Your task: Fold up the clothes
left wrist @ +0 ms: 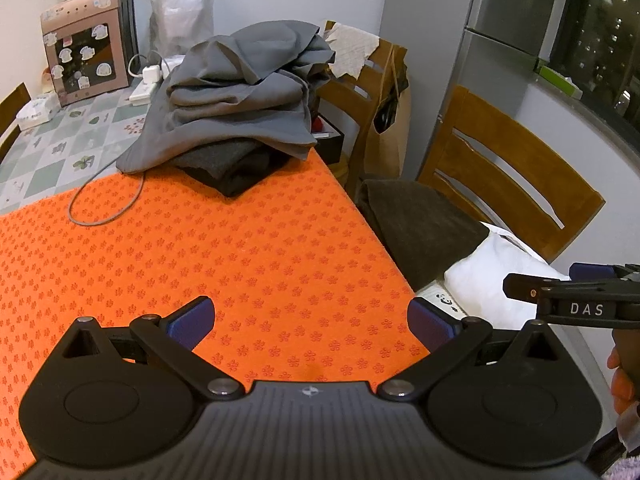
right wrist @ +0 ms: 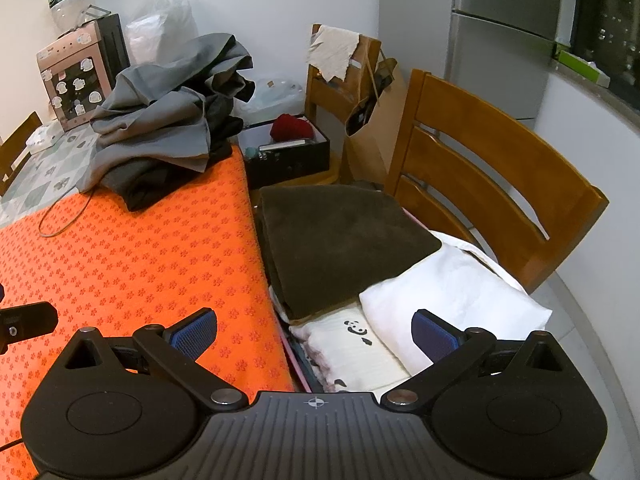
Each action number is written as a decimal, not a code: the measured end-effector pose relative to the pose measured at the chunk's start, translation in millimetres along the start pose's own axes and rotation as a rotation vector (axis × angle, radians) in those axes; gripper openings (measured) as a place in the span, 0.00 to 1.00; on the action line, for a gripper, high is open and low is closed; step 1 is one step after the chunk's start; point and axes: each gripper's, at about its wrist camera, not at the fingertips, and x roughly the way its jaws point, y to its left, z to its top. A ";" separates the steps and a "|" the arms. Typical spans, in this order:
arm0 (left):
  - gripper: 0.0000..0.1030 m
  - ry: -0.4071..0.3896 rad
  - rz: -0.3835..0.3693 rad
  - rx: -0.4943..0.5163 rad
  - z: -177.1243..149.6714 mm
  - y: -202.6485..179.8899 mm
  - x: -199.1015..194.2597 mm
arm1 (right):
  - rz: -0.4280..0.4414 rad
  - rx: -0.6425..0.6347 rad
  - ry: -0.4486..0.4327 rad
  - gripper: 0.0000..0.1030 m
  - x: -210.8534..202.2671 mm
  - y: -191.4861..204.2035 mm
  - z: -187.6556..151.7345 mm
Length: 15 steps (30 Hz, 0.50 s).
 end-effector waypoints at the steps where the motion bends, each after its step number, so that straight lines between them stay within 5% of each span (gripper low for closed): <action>1: 1.00 0.002 -0.001 -0.004 0.0 0.8 0.4 | 0.001 -0.001 0.001 1.00 0.3 0.5 0.0; 15: 1.00 0.009 -0.011 0.001 1.2 2.6 3.3 | -0.010 0.005 0.013 1.00 0.3 1.3 -3.3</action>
